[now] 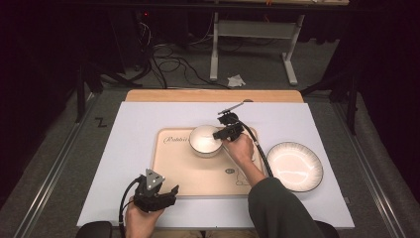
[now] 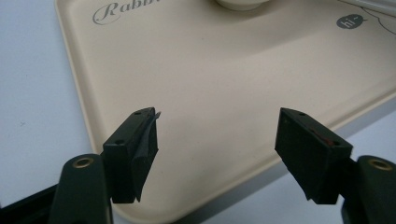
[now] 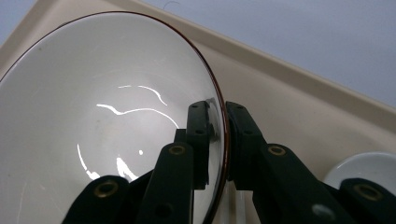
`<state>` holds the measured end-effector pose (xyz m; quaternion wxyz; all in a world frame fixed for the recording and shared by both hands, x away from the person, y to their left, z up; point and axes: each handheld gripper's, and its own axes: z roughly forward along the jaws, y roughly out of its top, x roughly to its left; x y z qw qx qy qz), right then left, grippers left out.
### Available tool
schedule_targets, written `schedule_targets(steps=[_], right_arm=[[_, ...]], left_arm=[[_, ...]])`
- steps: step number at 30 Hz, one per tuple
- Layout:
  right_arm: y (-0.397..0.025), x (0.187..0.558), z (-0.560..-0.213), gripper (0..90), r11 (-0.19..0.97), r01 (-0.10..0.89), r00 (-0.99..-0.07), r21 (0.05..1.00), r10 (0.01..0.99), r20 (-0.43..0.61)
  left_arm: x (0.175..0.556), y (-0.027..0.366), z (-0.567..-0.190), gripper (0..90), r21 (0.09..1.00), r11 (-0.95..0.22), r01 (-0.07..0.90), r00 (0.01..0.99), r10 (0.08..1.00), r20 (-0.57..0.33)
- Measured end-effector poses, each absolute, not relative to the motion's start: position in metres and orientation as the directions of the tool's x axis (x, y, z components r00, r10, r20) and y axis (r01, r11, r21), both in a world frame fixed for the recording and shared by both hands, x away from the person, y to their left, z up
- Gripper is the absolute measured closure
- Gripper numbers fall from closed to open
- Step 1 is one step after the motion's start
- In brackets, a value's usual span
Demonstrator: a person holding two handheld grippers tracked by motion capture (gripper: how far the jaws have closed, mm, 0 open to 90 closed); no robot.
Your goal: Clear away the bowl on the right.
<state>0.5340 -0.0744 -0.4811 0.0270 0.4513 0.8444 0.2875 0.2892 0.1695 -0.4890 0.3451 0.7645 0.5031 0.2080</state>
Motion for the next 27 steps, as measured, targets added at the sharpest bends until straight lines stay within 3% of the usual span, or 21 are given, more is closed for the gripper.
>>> schedule_targets(steps=[11, 27], right_arm=[[-0.084, 0.527, -0.465, 61.3, 0.413, 0.718, -0.603, 0.561, 0.771, 0.205], [-0.103, 0.506, -0.44, 58.4, 0.426, 0.672, -0.626, 0.606, 0.764, 0.156]], left_arm=[[0.292, 0.166, -0.49, 30.4, 0.735, -0.271, 0.622, 0.422, 0.906, -0.023], [0.303, 0.158, -0.489, 30.2, 0.733, -0.295, 0.613, 0.468, 0.883, -0.037]])
